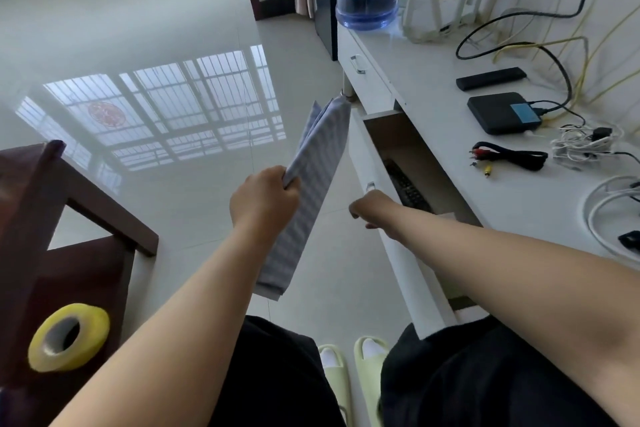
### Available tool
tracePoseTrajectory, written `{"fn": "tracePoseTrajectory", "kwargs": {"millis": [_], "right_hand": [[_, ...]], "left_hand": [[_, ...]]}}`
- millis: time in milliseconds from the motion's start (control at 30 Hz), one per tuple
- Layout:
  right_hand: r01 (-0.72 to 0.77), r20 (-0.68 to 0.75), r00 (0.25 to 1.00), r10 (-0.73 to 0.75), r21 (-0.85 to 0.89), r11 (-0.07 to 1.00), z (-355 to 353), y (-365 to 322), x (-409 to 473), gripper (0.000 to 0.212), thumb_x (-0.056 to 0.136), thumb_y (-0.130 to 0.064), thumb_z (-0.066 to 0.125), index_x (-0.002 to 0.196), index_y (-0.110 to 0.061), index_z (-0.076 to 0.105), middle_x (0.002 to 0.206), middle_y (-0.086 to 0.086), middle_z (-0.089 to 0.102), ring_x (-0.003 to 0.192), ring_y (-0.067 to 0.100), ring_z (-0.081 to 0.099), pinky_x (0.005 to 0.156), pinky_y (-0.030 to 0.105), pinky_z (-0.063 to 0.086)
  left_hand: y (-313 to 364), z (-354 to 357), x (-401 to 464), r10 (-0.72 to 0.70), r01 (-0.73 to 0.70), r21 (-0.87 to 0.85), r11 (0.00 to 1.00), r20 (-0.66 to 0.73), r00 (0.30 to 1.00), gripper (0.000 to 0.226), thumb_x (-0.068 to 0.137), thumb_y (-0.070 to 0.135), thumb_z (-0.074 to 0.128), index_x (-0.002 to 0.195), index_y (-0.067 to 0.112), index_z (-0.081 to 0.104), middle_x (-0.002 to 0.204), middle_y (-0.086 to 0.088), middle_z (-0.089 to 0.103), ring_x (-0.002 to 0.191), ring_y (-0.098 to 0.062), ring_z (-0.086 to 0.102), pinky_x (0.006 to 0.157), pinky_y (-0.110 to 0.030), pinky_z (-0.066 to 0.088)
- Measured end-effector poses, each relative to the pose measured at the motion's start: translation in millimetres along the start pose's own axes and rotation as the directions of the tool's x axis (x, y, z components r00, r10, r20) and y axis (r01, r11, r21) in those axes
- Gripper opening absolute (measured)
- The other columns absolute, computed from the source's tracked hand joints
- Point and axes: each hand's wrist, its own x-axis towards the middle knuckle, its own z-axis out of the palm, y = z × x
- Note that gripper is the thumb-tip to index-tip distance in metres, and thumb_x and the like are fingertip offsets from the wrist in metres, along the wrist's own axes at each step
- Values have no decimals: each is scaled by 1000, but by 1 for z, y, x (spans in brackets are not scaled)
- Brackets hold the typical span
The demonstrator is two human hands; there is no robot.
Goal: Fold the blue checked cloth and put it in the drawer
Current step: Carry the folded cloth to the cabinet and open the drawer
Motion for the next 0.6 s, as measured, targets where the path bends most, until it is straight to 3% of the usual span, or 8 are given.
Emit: {"fn": "tracePoseTrajectory", "kwargs": {"millis": [67, 100, 200, 333, 467, 600], "right_hand": [[14, 45, 999, -16, 56, 998, 10, -3, -2, 72, 82, -13, 51, 147, -6, 20, 107, 10, 47, 97, 21, 51, 98, 37, 49], [17, 65, 998, -23, 78, 997, 13, -4, -4, 70, 82, -15, 52, 145, -6, 22, 109, 9, 46, 104, 22, 52, 102, 41, 46], [25, 91, 995, -37, 127, 992, 21, -8, -10, 52, 84, -16, 51, 133, -7, 34, 134, 17, 47, 125, 28, 47, 107, 45, 40], [15, 122, 992, -36, 176, 984, 32, -6, -12, 43, 83, -19, 53, 122, -8, 42, 137, 13, 43, 117, 27, 46, 106, 43, 41], [14, 182, 981, -62, 254, 967, 41, -8, -10, 39, 82, -20, 53, 118, -8, 44, 138, 13, 44, 122, 26, 45, 106, 41, 41], [-32, 239, 970, -51, 331, 943, 54, -6, -7, 61, 82, -24, 56, 139, -11, 34, 146, 8, 36, 128, 27, 39, 106, 40, 35]], "left_hand": [[-3, -1, 0, -14, 14, 14, 1000, -1, 1000, 31, 89, 34, 43, 64, 16, 46, 67, -3, 55, 66, -30, 52, 51, -28, 30], [-4, -1, 0, -21, 21, 22, 1000, -2, 1000, 31, 89, 34, 43, 64, 16, 47, 66, -2, 54, 65, -29, 51, 50, -27, 29], [-8, -1, 0, -39, 40, 39, 998, -3, 999, 31, 89, 33, 43, 65, 15, 49, 65, -2, 54, 63, -28, 51, 49, -27, 28], [-9, 0, 2, -62, 62, 43, 997, -7, 998, 32, 89, 34, 43, 63, 16, 47, 64, -1, 53, 64, -28, 51, 50, -27, 28], [-1, 4, 4, -74, 74, 17, 997, -3, 997, 32, 89, 33, 43, 62, 17, 45, 65, -3, 53, 64, -29, 52, 53, -28, 32], [3, 3, 2, -94, 94, -10, 995, 0, 996, 31, 89, 33, 42, 63, 16, 47, 65, -3, 54, 64, -27, 52, 51, -28, 30]]}}
